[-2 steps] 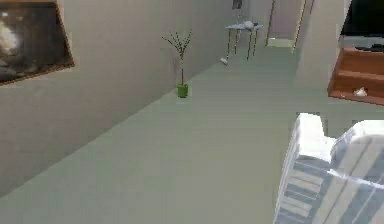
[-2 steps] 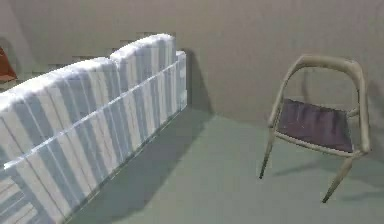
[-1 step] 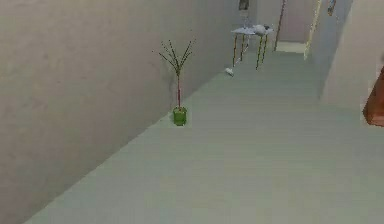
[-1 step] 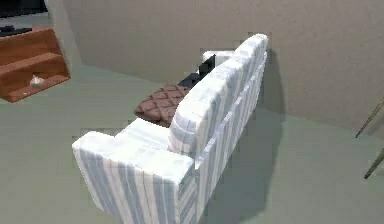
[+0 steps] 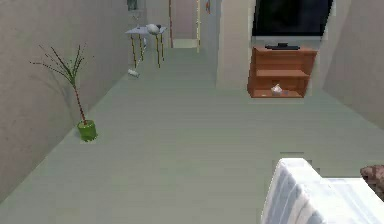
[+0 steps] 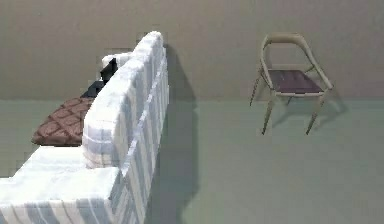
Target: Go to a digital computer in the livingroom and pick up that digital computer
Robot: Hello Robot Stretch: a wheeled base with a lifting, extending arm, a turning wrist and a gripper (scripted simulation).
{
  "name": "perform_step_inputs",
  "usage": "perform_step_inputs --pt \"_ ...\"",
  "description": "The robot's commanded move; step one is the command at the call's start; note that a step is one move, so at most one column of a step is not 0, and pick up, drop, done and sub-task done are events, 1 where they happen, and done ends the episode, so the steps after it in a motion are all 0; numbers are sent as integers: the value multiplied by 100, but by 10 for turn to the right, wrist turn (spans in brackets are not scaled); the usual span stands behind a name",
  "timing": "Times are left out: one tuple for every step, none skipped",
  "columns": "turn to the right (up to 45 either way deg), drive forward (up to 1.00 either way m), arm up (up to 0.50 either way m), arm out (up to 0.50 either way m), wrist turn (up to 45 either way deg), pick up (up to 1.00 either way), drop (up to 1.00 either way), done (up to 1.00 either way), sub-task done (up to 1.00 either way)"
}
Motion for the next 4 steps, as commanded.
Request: perform_step_inputs --pt "0 100 0 0 0 0 0 0 0" --pt "0 15 0 0 0 0 0 0 0" --pt "420 0 0 0 0 0 0 0 0" --pt "0 70 0 0 0 0 0 0 0"
